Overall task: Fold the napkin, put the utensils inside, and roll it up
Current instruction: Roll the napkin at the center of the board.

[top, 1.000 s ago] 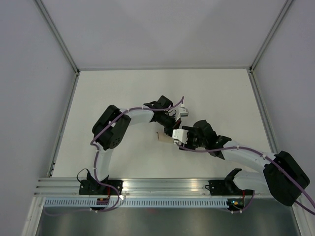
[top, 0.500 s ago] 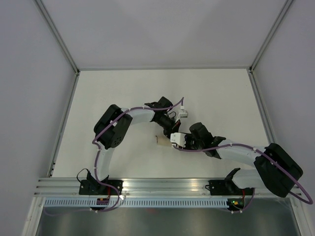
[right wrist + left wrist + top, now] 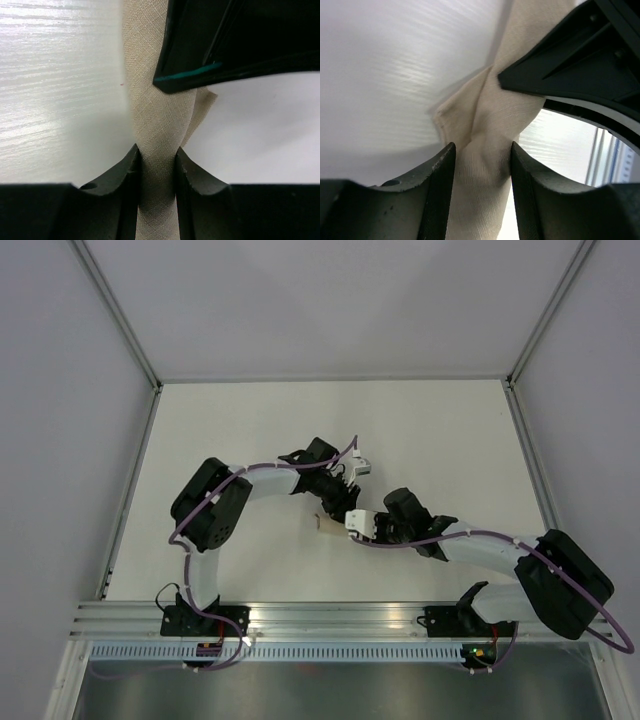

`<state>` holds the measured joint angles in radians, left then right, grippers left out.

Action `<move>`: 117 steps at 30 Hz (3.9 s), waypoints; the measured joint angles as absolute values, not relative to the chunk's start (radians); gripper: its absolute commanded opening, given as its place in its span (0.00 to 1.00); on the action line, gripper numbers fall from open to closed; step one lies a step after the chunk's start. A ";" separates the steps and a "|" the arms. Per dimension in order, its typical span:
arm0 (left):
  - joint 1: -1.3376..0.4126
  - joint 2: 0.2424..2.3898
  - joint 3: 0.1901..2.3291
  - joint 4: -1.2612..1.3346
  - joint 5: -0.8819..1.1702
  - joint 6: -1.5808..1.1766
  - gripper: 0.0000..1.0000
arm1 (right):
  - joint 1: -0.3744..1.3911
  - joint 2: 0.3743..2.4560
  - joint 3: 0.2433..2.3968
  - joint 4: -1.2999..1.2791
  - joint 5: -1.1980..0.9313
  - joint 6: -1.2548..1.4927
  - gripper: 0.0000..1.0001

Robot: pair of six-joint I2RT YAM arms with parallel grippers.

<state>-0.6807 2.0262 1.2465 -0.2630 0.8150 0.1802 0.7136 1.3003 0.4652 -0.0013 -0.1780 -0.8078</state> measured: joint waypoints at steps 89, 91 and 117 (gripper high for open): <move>-1.032 1.840 0.863 0.349 -0.038 0.689 0.10 | 0.346 2.152 1.478 -1.137 -0.776 -0.981 0.52; -1.028 1.844 0.878 0.328 -0.022 0.689 0.09 | 0.342 2.147 1.477 -1.143 -0.780 -0.959 0.59; -0.963 1.911 1.047 0.187 0.072 0.377 0.09 | 0.108 1.763 1.360 -0.831 -0.516 -0.496 0.36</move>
<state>-0.9634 1.9114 1.0466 0.1875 0.0719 0.3767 0.1078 1.7634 1.3602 -0.8307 -0.5159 -0.4957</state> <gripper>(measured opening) 0.268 0.466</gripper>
